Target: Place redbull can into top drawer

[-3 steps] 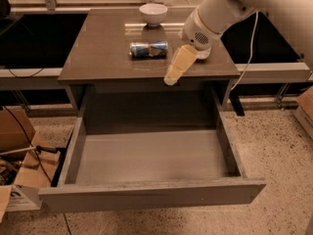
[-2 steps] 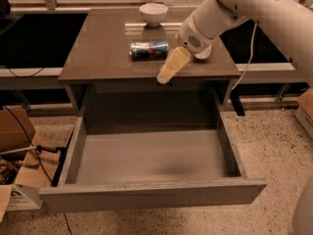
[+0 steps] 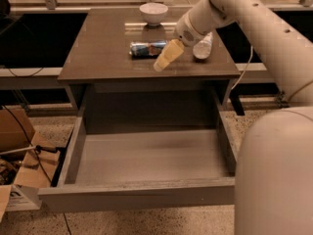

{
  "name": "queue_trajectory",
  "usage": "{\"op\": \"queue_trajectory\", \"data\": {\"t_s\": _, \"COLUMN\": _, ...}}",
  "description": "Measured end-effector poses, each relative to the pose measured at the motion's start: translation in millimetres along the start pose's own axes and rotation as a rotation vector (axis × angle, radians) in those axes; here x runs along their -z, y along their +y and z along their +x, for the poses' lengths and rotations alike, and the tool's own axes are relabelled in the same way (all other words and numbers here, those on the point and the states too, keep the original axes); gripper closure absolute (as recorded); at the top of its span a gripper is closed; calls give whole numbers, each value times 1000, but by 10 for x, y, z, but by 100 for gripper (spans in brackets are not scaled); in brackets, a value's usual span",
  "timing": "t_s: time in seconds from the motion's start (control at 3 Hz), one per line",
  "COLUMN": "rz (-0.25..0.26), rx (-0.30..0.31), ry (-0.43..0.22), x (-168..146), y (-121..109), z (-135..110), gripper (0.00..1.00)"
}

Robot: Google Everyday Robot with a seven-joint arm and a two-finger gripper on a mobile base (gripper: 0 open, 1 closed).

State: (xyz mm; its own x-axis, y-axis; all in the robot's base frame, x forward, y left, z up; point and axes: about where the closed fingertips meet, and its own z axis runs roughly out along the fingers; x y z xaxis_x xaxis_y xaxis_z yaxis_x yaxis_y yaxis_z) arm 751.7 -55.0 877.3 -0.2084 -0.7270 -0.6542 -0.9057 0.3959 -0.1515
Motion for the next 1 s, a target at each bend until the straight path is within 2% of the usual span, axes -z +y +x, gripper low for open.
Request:
{"op": "queue_trajectory", "data": {"t_s": 0.33, "rz": -27, "rx": 24, "ry": -3, "x": -276, "y": -217, "z": -85, "gripper": 0}}
{"op": "queue_trajectory", "data": {"t_s": 0.67, "rz": -75, "rx": 56, "ry": -7, "x": -592, "y": -291, "z": -197, "gripper": 0}}
{"op": "queue_trajectory", "data": {"t_s": 1.0, "rz": -118, "rx": 83, "ry": -20, "x": -843, "y": -264, "z": -332, "gripper": 0}}
